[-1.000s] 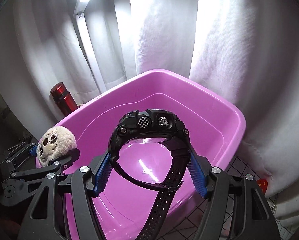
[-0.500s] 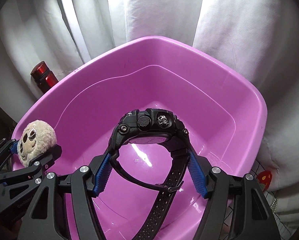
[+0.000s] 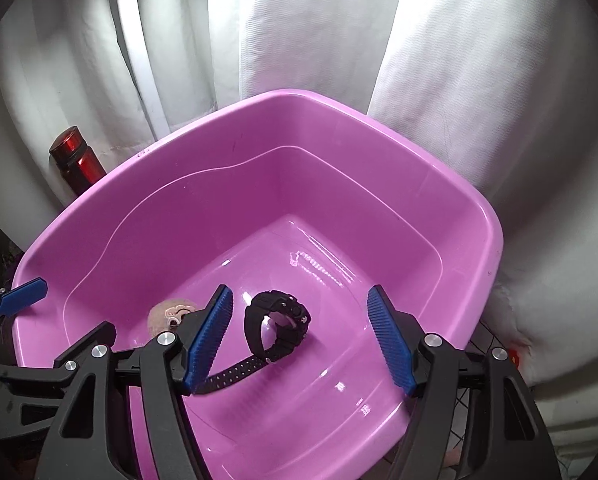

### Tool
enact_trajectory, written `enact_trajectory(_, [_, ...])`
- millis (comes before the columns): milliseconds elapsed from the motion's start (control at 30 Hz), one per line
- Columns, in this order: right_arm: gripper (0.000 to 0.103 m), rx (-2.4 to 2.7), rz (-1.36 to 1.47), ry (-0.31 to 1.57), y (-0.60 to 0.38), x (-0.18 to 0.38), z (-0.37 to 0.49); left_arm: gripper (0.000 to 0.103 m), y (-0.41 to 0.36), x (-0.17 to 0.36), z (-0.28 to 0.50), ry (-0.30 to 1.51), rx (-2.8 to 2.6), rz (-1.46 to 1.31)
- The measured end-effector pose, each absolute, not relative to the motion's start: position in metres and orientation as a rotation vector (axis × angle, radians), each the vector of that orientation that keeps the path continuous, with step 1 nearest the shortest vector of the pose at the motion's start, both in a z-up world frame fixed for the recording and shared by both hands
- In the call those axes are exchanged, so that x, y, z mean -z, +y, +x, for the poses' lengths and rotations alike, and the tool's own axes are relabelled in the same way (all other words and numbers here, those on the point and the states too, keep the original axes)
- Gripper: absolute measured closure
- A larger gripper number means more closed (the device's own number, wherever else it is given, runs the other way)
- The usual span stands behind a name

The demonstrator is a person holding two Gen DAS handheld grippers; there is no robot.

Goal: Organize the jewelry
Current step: 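Carry the plush and watch into the pink tub and open both tools, then withdraw both tools from the tub back over the table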

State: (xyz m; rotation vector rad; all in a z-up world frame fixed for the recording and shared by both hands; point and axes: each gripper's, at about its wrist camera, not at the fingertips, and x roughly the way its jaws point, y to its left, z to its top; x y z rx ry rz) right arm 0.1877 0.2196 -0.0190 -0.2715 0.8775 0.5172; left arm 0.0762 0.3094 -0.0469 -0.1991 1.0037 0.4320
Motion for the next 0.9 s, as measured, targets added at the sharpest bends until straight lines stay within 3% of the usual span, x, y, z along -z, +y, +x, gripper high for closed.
enact_trajectory(900, [0.036, -0.48, -0.189, 0.825, 0.157, 0.003, 0.14, 0.007, 0.286, 0.013, 0.046, 0.913, -0.45, -0.192])
